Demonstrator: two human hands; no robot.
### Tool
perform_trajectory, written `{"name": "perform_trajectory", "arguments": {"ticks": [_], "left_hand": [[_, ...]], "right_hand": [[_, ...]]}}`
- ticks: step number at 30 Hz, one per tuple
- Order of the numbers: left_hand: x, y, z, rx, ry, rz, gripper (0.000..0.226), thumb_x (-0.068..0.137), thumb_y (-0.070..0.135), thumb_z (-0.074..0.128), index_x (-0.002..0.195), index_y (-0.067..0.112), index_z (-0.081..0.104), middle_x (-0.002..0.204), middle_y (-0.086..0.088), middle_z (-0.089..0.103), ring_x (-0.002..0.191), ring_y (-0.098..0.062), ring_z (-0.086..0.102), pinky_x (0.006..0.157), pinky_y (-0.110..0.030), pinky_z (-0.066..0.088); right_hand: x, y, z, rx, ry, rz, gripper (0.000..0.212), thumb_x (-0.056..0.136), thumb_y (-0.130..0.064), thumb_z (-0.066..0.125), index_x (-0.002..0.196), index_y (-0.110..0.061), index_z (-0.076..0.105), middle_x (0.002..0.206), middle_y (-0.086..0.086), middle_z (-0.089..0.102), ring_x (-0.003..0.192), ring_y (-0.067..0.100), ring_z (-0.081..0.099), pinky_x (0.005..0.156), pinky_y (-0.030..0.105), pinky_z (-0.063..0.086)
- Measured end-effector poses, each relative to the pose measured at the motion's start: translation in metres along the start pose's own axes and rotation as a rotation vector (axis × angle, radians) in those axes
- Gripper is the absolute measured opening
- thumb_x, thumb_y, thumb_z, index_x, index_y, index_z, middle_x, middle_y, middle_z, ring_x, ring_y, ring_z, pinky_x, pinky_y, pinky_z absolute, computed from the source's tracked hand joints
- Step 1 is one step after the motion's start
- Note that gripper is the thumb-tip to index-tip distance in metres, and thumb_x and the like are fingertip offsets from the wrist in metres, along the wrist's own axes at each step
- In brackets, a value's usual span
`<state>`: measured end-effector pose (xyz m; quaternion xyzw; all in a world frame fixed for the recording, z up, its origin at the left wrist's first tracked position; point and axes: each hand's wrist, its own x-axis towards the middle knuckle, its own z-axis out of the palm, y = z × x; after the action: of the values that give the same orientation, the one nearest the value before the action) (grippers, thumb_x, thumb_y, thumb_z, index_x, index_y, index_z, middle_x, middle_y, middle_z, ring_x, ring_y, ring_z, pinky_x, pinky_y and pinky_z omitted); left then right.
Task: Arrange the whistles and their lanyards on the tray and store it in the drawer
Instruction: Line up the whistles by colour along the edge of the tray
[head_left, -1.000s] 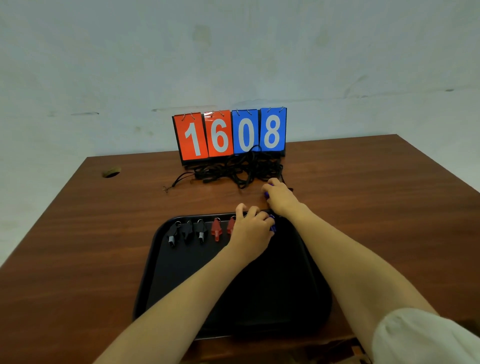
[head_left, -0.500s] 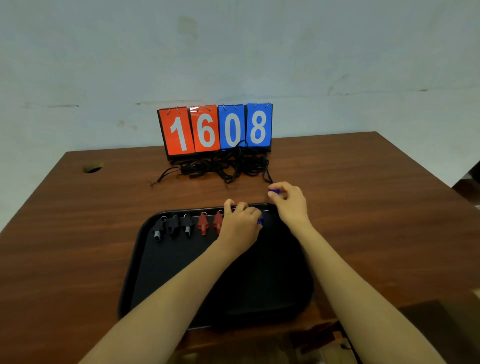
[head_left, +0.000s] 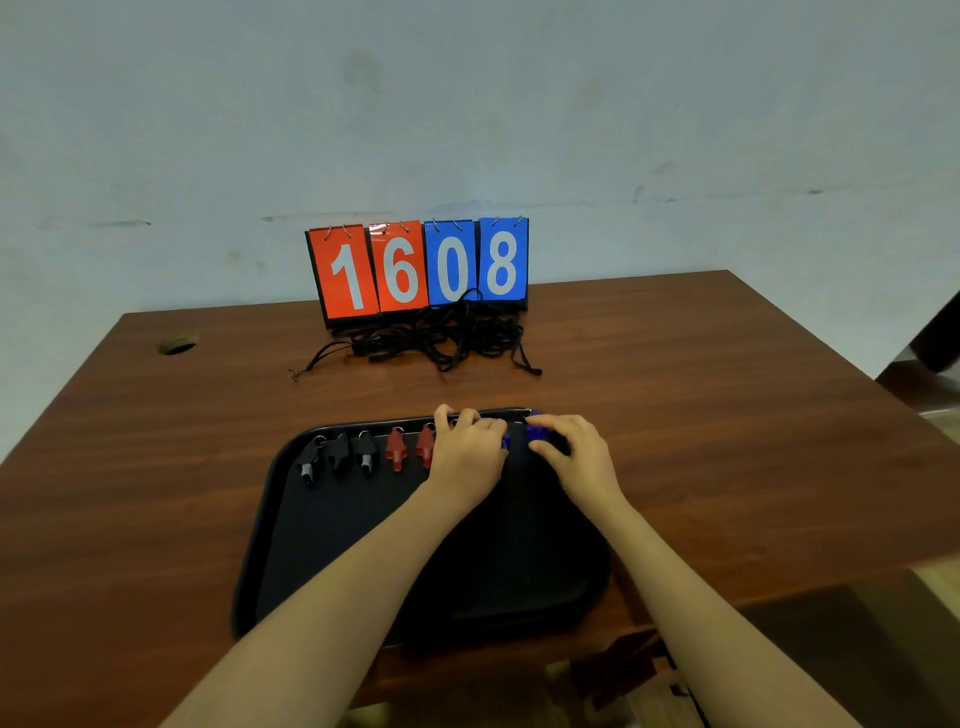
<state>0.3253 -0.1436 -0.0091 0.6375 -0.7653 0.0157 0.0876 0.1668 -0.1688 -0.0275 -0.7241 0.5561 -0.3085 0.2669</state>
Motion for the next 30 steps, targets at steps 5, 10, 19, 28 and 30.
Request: {"name": "perform_trajectory", "arguments": {"ticks": [5, 10, 19, 28, 30], "left_hand": [[0.001, 0.002, -0.002, 0.001, -0.026, -0.015, 0.026, 0.095, 0.027, 0.044, 0.116, 0.016, 0.055, 0.124, 0.000, 0.060, 0.125, -0.021, 0.042, 0.110, -0.046, 0.015], [0.002, 0.002, -0.004, 0.001, -0.033, -0.015, 0.026, 0.095, 0.025, 0.043, 0.115, 0.015, 0.054, 0.125, 0.000, 0.059, 0.126, -0.021, 0.040, 0.109, -0.044, 0.015], [-0.002, 0.001, -0.009, 0.041, -0.061, 0.009, 0.037, 0.095, 0.029, 0.044, 0.129, 0.016, 0.048, 0.137, -0.002, 0.048, 0.131, -0.021, 0.036, 0.109, -0.042, 0.016], [0.007, -0.007, -0.036, 0.011, -0.012, -0.076, 0.037, 0.097, 0.035, 0.039, 0.130, 0.019, 0.048, 0.136, 0.001, 0.050, 0.129, -0.019, 0.038, 0.107, -0.042, 0.018], [0.017, -0.018, -0.047, 0.030, 0.039, -0.108, 0.037, 0.097, 0.034, 0.040, 0.130, 0.019, 0.048, 0.135, 0.000, 0.050, 0.129, -0.020, 0.039, 0.108, -0.042, 0.020]], "right_hand": [[0.004, 0.002, 0.003, -0.045, -0.035, 0.066, 0.037, 0.086, -0.021, 0.066, 0.122, -0.029, 0.061, 0.119, -0.004, 0.061, 0.118, 0.016, 0.051, 0.105, 0.039, 0.040], [0.008, 0.001, 0.006, -0.200, -0.074, 0.090, 0.044, 0.088, -0.026, 0.063, 0.130, -0.030, 0.053, 0.115, -0.004, 0.059, 0.116, 0.019, 0.049, 0.105, 0.042, 0.037], [0.005, -0.001, 0.006, -0.262, -0.124, 0.089, 0.047, 0.090, -0.028, 0.059, 0.135, -0.031, 0.045, 0.132, -0.003, 0.050, 0.127, 0.020, 0.042, 0.113, 0.047, 0.028], [0.019, -0.030, -0.019, -0.288, -0.029, -0.023, 0.039, 0.089, -0.028, 0.059, 0.128, -0.024, 0.054, 0.131, 0.001, 0.050, 0.129, 0.022, 0.040, 0.110, 0.044, 0.030], [0.039, -0.045, -0.027, -0.313, -0.013, -0.080, 0.039, 0.091, -0.026, 0.058, 0.129, -0.020, 0.053, 0.131, 0.005, 0.051, 0.128, 0.024, 0.040, 0.109, 0.040, 0.032]]}}
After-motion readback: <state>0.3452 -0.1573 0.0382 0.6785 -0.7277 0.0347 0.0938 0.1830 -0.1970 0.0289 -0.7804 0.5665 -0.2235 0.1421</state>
